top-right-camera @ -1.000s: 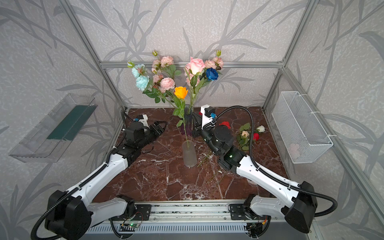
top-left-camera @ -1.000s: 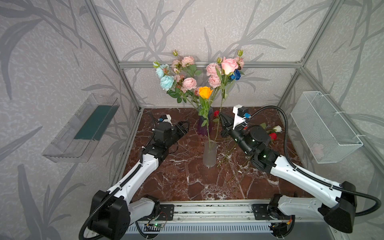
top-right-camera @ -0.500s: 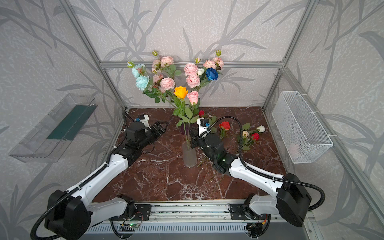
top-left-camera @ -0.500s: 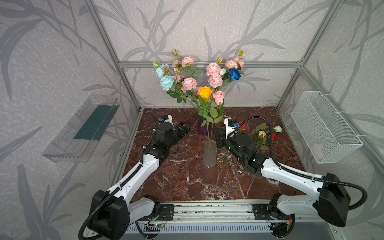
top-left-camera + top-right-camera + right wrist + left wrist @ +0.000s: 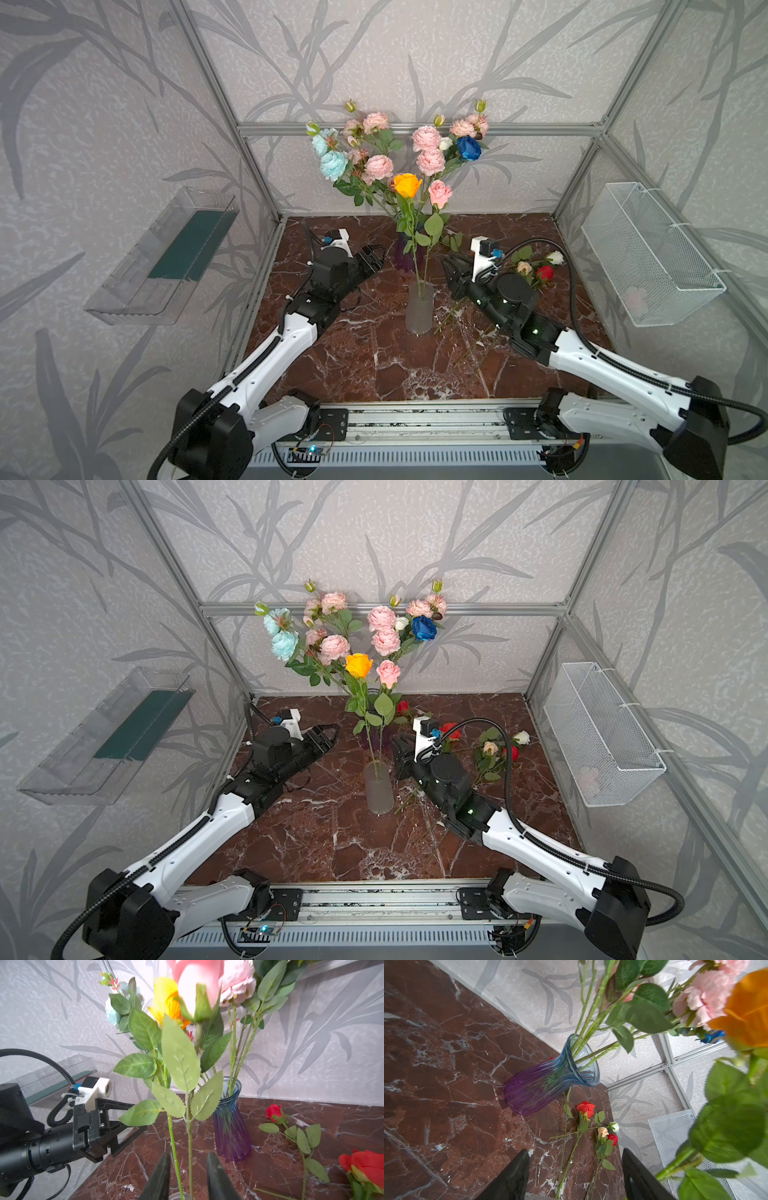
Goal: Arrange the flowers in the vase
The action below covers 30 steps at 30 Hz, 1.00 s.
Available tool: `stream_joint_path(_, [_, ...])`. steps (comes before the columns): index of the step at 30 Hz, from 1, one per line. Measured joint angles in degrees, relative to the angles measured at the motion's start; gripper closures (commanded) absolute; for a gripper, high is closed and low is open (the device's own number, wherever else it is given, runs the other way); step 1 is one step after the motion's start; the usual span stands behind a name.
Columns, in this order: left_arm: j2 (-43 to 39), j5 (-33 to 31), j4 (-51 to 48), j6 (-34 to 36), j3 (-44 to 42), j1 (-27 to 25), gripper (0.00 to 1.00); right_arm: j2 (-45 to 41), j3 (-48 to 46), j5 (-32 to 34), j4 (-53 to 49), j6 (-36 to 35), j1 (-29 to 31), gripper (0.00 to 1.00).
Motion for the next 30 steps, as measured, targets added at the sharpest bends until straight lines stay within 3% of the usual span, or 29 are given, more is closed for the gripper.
stream_joint_path(3, [-4.22, -2.71, -0.94, 2.34, 0.00, -1.70, 0.33, -2.95, -0.02, 0.76, -2.89, -0.39, -2.78, 0.66])
stream_joint_path(6, [-8.59, -5.16, -1.01, 5.51, 0.00, -3.61, 0.33, -2.51, 0.13, -1.99, -7.48, 1.95, -11.41, 0.65])
stream_joint_path(11, [-12.81, -4.09, 1.44, 10.91, 0.00, -6.32, 0.36, 10.01, 4.02, -11.19, -17.14, 6.01, -25.51, 0.65])
stream_joint_path(17, [-11.37, 5.44, 7.74, 14.95, -0.02, -11.52, 0.37, 29.18, 11.10, -21.31, -24.09, 6.78, -28.61, 0.65])
stream_joint_path(22, [-9.35, 12.50, 9.22, 19.19, 0.31, -17.81, 0.36, 40.92, 17.90, -25.20, -26.88, 7.63, -29.18, 0.63])
stream_joint_path(25, [-7.74, 14.43, 8.81, 20.98, 0.87, -20.92, 0.35, 43.71, 18.93, -27.02, -26.62, 10.36, -30.84, 0.62])
stream_joint_path(30, [-5.73, 15.10, 8.07, 22.49, 1.05, -23.17, 0.34, 41.18, 12.85, -25.68, -23.30, 14.53, -34.21, 0.60])
